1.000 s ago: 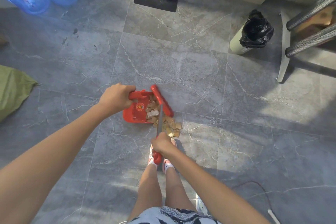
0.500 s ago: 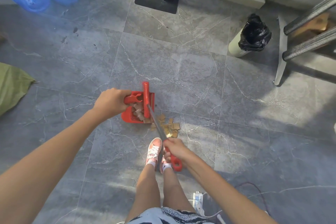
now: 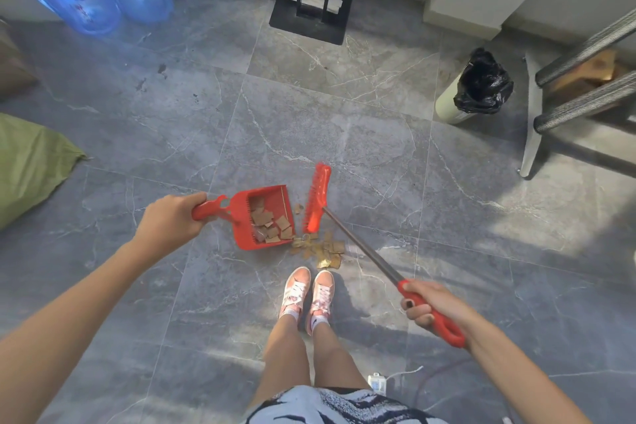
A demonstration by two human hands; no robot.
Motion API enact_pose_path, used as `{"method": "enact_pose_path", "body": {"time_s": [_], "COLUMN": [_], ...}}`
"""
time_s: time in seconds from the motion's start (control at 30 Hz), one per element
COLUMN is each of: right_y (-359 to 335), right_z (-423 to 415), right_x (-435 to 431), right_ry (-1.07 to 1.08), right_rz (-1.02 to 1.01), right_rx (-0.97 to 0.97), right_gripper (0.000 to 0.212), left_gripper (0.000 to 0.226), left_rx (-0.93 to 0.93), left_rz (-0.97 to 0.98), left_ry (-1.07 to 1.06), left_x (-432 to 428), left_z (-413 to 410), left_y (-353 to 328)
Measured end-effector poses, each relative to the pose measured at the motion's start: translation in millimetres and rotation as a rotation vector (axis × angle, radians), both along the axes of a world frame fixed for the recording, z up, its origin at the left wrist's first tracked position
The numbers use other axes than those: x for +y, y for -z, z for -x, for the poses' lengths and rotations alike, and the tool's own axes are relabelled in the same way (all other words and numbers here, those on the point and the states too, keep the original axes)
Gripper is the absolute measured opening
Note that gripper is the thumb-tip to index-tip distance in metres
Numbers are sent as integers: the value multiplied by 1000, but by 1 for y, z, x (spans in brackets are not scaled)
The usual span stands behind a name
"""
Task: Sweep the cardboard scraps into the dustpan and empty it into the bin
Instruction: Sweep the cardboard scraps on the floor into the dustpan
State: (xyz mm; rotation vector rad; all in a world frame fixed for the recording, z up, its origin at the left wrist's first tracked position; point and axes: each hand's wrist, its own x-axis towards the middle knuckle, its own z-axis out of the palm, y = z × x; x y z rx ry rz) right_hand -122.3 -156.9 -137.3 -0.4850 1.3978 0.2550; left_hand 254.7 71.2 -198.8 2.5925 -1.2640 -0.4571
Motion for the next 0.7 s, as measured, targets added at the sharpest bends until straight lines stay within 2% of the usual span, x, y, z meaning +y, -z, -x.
{"method": "enact_pose_path", "body": {"time_s": [0.13, 0.23, 0.4, 0.7], "right_y": [-4, -1, 15, 24], "right_z": [19, 29, 49, 83], "right_x": [-3, -2, 5, 34], "right_ry": [40, -34, -213, -262], "right_rz": [22, 104, 207, 238], "right_rx": [25, 100, 222, 347], "right_gripper": [6, 16, 17, 28], "left_gripper": [33, 35, 36, 35], "left_rx": [0, -6, -15, -47], "left_rz": [-16, -6, -37, -43], "left_ry": [-1, 27, 62, 43], "left_x": [17, 21, 28, 60], "left_z": [-5, -3, 12, 54], "left_y": [-13, -25, -43, -45]}}
